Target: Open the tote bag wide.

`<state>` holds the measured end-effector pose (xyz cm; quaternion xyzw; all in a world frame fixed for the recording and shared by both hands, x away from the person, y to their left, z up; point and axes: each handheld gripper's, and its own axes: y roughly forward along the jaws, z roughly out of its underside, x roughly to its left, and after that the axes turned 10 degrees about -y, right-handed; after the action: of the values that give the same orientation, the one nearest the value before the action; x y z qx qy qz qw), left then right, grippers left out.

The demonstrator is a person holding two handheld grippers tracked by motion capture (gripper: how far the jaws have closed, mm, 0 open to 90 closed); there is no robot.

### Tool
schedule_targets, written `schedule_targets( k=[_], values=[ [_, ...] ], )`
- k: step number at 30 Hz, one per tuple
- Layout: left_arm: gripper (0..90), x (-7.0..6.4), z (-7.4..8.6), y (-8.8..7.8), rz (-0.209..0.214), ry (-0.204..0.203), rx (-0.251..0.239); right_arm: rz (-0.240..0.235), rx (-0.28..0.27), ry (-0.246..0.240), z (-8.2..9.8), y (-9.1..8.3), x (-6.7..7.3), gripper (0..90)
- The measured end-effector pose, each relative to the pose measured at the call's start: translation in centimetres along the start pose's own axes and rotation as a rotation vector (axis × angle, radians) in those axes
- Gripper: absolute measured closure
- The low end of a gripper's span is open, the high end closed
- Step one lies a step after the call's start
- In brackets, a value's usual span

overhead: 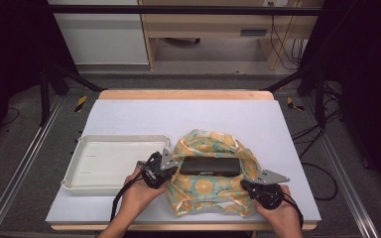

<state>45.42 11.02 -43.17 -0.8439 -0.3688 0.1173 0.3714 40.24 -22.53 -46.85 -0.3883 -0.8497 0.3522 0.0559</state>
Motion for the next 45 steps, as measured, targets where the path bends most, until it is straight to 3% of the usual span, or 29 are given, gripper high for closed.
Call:
schedule_targets(
  k=[4, 10, 13, 16, 27, 31, 35, 37, 41, 45],
  values=[
    [86.9, -0.2, -0.1, -0.2, -0.008, 0.007, -0.007, -0.005, 0.000, -0.006, -0.1, 0.0, 0.2, 87.0],
    [86.3, -1.8, -0.2, -1.5, 0.038, 0.033, -0.043, -0.011, 0.005, -0.002, 0.0, 0.1, 0.2, 87.3],
    [85.5, -2.7, 0.4, -1.2, 0.050, 0.028, -0.035, -0.017, 0.024, 0.001, 0.1, 0.1, 0.2, 87.7],
    [85.3, -3.1, 1.2, -0.4, 0.046, 0.046, 0.019, -0.023, 0.047, 0.016, 0.4, 0.2, 0.1, 88.3],
    [85.4, -2.8, 1.9, 0.6, 0.037, 0.029, 0.052, -0.050, 0.084, 0.015, 0.8, 0.6, 0.2, 88.1],
    [85.5, -2.7, 2.0, 0.9, 0.035, 0.031, 0.064, -0.038, 0.021, 0.018, 0.2, -0.2, 0.1, 87.6],
    [85.5, -2.6, 2.0, 0.9, 0.031, 0.033, 0.067, 0.038, -0.055, 0.007, -1.0, -0.9, -0.4, 87.7],
    [85.5, -2.5, 2.0, 0.9, 0.032, 0.030, 0.067, 0.081, -0.028, 0.034, -1.2, -0.4, -1.0, 87.9],
    [85.5, -2.2, 1.9, 0.7, 0.020, 0.025, 0.066, 0.059, 0.081, 0.057, -0.5, 1.7, -1.6, 87.6],
    [85.5, -1.7, 1.8, 0.5, 0.011, 0.008, 0.043, 0.048, 0.078, 0.066, -0.3, 1.6, -1.5, 87.3]
  ],
)
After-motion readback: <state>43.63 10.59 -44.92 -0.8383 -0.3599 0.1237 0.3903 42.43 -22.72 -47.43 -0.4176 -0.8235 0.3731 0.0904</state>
